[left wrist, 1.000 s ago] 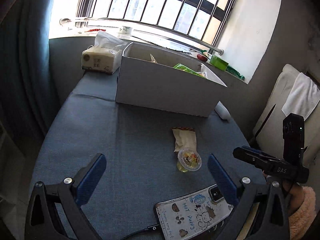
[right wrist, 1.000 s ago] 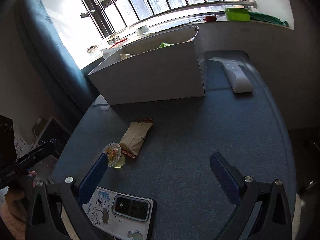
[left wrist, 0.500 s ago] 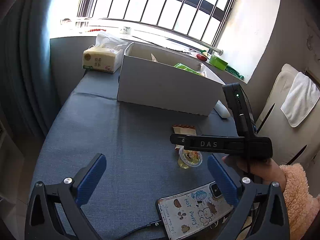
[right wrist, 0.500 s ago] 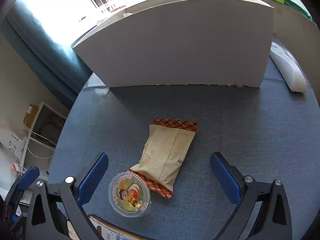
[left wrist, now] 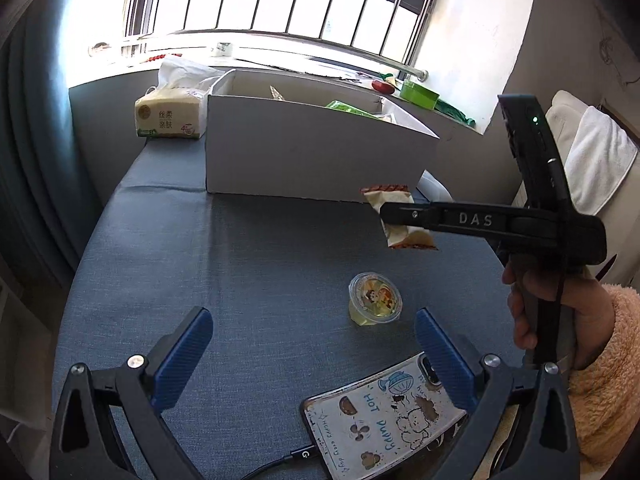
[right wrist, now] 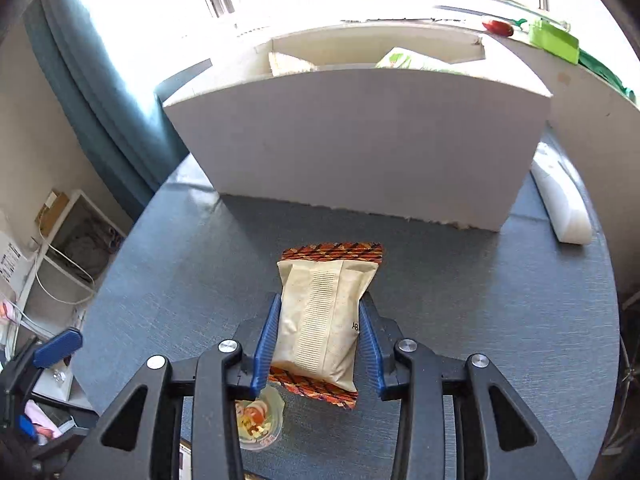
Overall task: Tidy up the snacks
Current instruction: 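Grasp the round jelly cup with the left gripper while the right holds the wafer pack, then lower the jelly cup and wafer pack into the white box and release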
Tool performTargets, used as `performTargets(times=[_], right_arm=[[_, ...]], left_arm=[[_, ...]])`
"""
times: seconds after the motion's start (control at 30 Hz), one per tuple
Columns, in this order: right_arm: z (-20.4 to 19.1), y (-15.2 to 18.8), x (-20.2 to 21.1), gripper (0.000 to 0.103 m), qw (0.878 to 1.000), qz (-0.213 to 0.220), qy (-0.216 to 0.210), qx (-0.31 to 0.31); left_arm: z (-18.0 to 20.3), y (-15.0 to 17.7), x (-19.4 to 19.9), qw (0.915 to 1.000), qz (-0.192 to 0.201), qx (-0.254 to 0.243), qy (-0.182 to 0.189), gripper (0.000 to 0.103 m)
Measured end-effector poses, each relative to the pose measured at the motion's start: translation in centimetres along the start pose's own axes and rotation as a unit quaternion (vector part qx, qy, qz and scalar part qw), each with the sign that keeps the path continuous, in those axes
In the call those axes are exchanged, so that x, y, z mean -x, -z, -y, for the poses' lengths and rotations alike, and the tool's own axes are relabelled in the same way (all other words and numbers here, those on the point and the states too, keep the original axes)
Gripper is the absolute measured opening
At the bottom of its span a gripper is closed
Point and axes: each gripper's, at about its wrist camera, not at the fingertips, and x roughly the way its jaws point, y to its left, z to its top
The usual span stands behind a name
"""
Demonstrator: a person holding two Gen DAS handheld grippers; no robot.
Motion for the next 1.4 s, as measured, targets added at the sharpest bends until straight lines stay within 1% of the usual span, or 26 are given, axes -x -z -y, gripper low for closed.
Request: performTargets(times=[0.07,0.17,0.2,0.27,0.37,0.4,0.43,0.47,0.53,0.6,0.7,0.83,0.97,1.07,1.17,1.23,1.3,1.33,1.4], right_arm=[[1.4,-0.2,2.2,0.042,0.999,0.024,-0.013,-0.019],[3.3,0.0,5.3,0.042,0.998,0.051,-0.018,-0.038],[3.9,0.3,6.2,0.042,0.997,0.059,-0.015,-0.044],[4.8,0.8,7.5,0.042,0.996,0.066,-0.010,-0.051],[6.0,2.1,8.8,0.042,0.995,0.070,-0.013,-0.069],[6.5,2.5,9.1,0.042,0.995,0.070,-0.012,-0.074],[6.8,2.9,9.3,0.042,0.995,0.067,-0.012,-0.078],[7.1,3.3,9.4,0.042,0.994,0.066,-0.011,-0.081],[7.5,4.0,9.4,0.042,0.995,0.060,-0.011,-0.083],[7.8,4.5,9.4,0.042,0.994,0.057,-0.012,-0.088],[7.9,4.8,9.0,0.042,0.994,0.055,-0.018,-0.090],[7.7,4.0,8.5,0.042,0.993,0.059,-0.038,-0.090],[6.6,1.7,8.6,0.042,0.992,0.076,-0.063,-0.074],[5.3,-1.3,8.9,0.042,0.992,0.097,-0.068,-0.050],[4.3,-5.2,8.6,0.042,0.990,0.117,-0.077,-0.032],[3.9,-7.9,8.0,0.042,0.989,0.127,-0.073,-0.027],[3.9,-10.5,7.3,0.042,0.988,0.133,-0.076,-0.030],[3.8,-11.7,6.9,0.042,0.987,0.135,-0.078,-0.030],[3.8,-13.9,6.0,0.042,0.988,0.135,-0.069,-0.030]], left_arm=[[1.4,-0.4,-1.5,0.9992,-0.020,-0.034,-0.003,0.103],[3.4,-0.8,-3.9,0.9956,-0.046,-0.078,-0.024,0.103],[4.0,-0.9,-4.7,0.9943,-0.054,-0.090,-0.021,0.103],[5.1,-1.1,-6.0,0.9917,-0.063,-0.110,-0.020,0.103],[5.9,-1.3,-8.0,0.9868,-0.075,-0.139,-0.036,0.103],[5.9,-1.4,-8.5,0.9861,-0.081,-0.140,-0.037,0.094],[5.8,-1.5,-8.9,0.9865,-0.084,-0.138,-0.024,0.081],[5.5,-1.7,-9.1,0.9870,-0.092,-0.131,-0.008,0.050],[4.7,-1.6,-8.7,0.9905,-0.089,-0.105,-0.005,0.051],[4.2,-1.7,-7.7,0.9922,-0.073,-0.101,0.000,0.051],[3.2,-2.4,-6.0,0.9953,-0.050,-0.082,0.007,0.051],[1.6,-4.5,-3.2,0.9985,-0.003,-0.053,0.014,0.051],[0.1,-8.3,-1.3,0.9982,0.043,-0.035,0.021,0.051],[-0.6,-11.8,-0.3,0.9959,0.078,-0.037,0.026,0.051],[-0.6,-15.7,-0.4,0.9930,0.106,-0.047,0.021,0.051],[-0.7,-18.5,-1.4,0.9923,0.113,-0.045,0.023,0.051],[-0.9,-20.8,-2.7,0.9922,0.116,-0.044,0.016,0.051],[-1.3,-21.9,-3.4,0.9925,0.114,-0.040,0.015,0.051],[-1.9,-23.5,-4.7,0.9934,0.109,-0.033,0.009,0.051]])
